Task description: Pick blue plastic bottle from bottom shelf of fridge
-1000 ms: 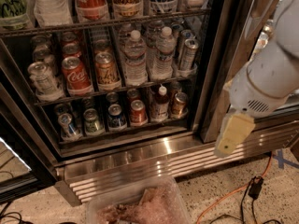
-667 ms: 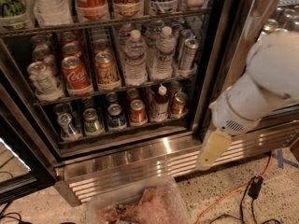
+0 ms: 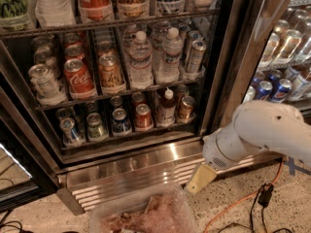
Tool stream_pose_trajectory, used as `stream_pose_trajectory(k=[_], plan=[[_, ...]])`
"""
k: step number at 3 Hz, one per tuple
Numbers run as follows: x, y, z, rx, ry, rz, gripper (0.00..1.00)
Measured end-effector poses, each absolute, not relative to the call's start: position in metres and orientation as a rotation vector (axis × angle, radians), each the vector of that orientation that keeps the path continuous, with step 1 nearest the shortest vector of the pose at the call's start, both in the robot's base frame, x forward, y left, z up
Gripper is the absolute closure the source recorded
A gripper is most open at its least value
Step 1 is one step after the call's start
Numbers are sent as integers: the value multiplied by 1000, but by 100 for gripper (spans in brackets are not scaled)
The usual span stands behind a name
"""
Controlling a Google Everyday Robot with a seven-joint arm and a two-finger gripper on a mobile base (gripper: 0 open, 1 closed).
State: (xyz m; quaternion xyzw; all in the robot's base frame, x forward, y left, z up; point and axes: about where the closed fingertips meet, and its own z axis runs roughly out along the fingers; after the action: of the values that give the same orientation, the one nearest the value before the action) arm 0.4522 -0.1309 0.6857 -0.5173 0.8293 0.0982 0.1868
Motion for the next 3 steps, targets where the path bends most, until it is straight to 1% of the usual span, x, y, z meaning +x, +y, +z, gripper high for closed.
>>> stream_pose_trajectory(k=[2,3], plan=[[463,-129,685,-1428,2310,261,0],[479,-123,677,-1402,2299,255,0]])
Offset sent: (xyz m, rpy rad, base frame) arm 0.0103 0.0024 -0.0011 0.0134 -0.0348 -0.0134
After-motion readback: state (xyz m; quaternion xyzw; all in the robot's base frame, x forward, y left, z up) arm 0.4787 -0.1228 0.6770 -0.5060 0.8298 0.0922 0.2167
